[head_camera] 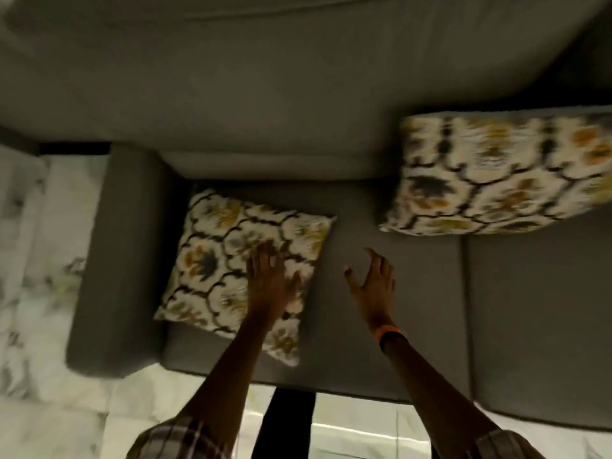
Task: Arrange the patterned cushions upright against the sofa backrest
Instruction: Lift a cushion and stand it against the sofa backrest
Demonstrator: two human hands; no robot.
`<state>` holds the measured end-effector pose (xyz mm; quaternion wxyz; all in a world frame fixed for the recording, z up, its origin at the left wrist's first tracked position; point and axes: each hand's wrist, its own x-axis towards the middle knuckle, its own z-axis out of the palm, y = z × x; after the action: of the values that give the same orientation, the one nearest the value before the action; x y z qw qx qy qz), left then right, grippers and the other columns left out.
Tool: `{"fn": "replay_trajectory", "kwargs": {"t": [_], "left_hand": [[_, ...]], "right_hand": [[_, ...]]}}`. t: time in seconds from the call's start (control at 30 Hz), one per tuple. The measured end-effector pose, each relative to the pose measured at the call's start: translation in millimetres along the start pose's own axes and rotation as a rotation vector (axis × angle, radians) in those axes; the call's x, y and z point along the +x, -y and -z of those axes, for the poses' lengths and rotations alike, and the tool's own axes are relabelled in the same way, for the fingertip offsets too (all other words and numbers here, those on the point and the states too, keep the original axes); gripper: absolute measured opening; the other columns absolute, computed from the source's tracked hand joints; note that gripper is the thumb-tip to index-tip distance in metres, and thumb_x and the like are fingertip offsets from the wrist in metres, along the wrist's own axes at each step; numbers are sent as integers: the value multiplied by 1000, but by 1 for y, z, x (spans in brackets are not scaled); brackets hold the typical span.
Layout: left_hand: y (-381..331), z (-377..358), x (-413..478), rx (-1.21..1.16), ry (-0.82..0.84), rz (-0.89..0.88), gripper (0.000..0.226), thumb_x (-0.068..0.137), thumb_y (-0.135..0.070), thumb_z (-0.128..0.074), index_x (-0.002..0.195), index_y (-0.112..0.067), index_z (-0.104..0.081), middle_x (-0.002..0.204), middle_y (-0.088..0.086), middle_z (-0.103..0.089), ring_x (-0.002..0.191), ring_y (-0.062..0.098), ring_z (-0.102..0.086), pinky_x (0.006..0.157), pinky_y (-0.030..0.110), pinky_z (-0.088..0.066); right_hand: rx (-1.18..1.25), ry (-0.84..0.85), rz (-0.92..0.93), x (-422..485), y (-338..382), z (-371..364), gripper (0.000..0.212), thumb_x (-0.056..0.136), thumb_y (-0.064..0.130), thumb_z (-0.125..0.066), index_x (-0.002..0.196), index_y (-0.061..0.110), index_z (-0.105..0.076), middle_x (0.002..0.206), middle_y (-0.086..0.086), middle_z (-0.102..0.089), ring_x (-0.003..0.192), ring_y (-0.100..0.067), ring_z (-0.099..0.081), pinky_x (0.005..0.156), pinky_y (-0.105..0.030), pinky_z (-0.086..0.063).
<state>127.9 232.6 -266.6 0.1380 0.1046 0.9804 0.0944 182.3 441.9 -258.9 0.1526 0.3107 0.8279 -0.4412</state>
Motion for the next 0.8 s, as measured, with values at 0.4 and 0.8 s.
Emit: {"fn": "replay_trajectory", "kwargs": {"t": [0.4,0.8], "left_hand": [[220,56,71,-967,399,785,116,69,-52,-86,159,-22,-19,160,13,-37,142,35,-43,112,45,-41],[238,100,121,-1050,-76,403,126,66,-1,-92,159,-8,-7,162,9,-30,140,6,-25,106,-6,-26]], "right_hand": [[603,149,-177,13,96,-141,55,89,11,-86,138,27,-66,127,5,-77,92,8,-75,93,-32,-64],[445,-4,274,47,193,-97,107,66,40,-101,152,2,-50,150,-13,-66,139,-19,-65,113,-37,-55]]}}
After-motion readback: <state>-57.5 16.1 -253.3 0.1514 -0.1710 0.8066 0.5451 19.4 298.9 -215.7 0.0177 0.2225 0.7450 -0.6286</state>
